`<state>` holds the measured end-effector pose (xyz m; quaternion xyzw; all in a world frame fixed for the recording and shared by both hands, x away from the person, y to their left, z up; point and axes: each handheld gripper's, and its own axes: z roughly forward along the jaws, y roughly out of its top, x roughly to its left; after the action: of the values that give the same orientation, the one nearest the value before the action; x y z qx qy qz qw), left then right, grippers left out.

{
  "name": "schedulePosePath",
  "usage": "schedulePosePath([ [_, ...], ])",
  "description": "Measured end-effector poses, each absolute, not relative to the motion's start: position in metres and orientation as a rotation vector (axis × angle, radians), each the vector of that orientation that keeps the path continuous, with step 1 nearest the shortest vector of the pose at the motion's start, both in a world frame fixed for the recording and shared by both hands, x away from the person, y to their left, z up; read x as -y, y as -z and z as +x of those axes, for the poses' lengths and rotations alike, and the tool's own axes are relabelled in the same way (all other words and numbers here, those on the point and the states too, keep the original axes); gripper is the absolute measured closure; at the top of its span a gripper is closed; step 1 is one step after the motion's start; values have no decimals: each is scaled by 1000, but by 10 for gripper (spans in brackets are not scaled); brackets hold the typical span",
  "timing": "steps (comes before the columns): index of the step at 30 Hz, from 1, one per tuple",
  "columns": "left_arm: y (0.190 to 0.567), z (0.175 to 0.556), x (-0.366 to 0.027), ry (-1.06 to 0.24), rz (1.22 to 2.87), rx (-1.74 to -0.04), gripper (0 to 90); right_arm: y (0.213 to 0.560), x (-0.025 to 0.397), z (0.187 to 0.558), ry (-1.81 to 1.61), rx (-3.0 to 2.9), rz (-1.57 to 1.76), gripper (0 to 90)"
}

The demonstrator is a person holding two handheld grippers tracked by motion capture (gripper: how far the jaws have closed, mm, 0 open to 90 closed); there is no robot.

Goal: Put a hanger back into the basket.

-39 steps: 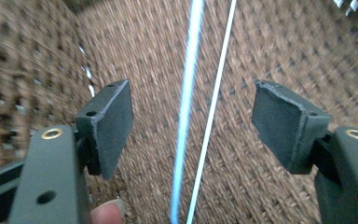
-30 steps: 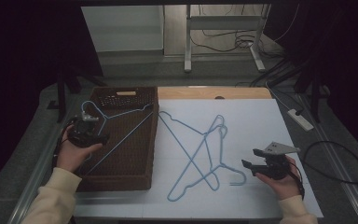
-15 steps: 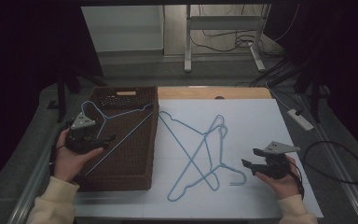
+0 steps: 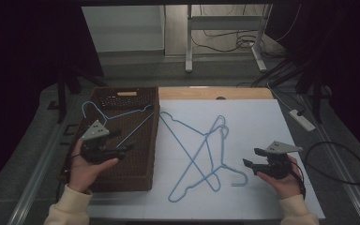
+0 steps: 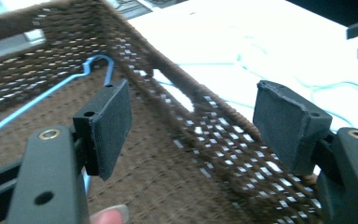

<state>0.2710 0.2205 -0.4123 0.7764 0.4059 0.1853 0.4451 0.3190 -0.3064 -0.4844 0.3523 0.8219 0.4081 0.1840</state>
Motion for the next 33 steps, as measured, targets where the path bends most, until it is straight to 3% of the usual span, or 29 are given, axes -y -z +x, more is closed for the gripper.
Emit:
schedulePosePath([
  [33,429,249,-184,-407,1973,-922,275,479,299,307,-1146,-2348,957,336],
])
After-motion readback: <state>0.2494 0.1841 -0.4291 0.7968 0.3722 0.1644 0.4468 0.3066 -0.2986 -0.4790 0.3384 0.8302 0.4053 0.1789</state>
